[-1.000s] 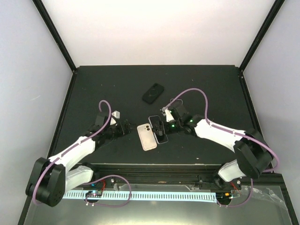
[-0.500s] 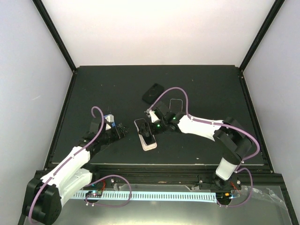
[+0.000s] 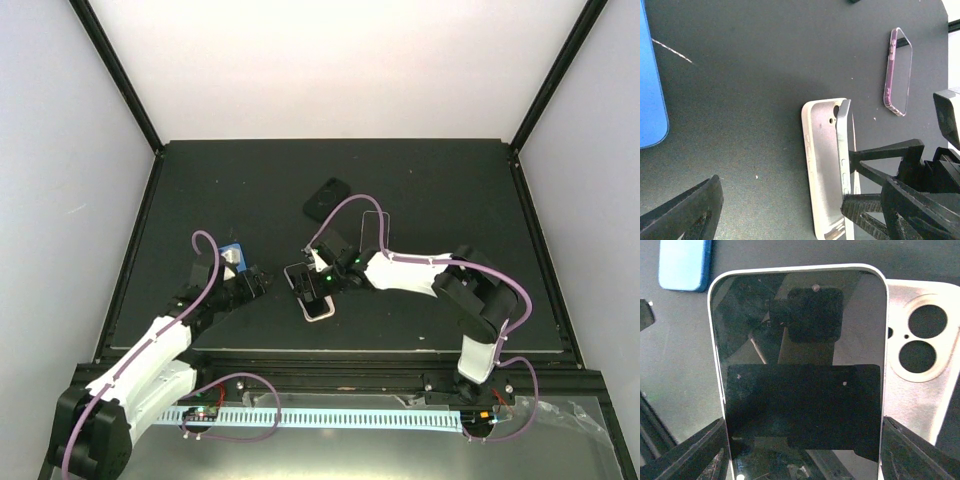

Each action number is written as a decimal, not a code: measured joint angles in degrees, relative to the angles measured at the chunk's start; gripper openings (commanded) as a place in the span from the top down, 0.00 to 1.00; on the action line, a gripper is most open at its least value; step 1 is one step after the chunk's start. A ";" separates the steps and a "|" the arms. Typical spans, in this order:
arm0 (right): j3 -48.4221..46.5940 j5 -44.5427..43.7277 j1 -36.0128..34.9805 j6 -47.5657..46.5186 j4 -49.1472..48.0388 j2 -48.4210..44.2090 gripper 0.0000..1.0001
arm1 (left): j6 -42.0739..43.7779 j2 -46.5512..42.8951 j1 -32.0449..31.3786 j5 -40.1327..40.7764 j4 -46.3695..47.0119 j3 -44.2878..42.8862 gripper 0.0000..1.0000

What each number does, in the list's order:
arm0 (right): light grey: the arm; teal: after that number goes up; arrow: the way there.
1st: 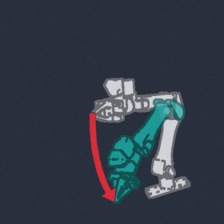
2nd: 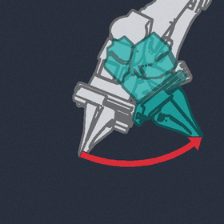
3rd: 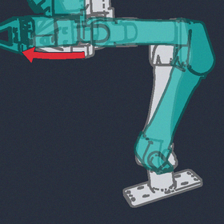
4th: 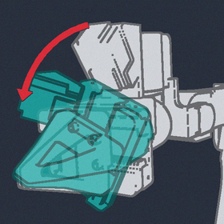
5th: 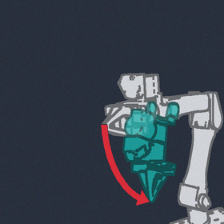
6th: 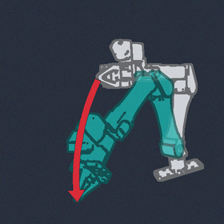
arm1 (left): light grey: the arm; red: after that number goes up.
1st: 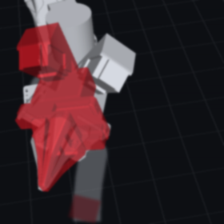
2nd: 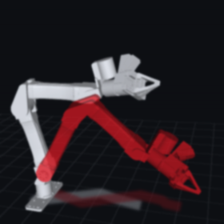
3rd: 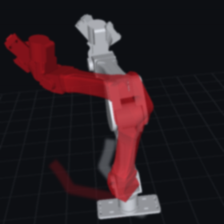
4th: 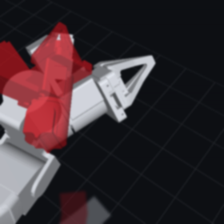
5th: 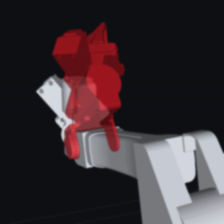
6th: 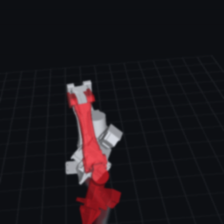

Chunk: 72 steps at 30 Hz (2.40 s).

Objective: Put the phone into the phone case

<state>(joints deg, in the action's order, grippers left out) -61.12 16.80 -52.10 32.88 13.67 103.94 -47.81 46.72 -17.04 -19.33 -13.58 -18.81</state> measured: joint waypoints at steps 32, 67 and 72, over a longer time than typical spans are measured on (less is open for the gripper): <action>1.60 -5.73 -0.26 5.53 1.70 -2.49 0.19 | -0.68 8.85 0.11 -5.64 6.36 0.31 0.25; 7.30 -7.39 1.79 4.92 -3.13 -2.12 0.64 | 2.69 28.13 -5.84 -8.90 15.26 -4.92 0.67; 9.16 -5.90 1.79 5.64 -6.27 -2.64 0.65 | 3.08 30.93 -7.13 -7.48 15.37 -6.91 0.68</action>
<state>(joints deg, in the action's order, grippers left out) -51.96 10.90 -50.30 38.52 7.40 101.30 -44.73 77.65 -24.16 -26.81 1.78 -25.71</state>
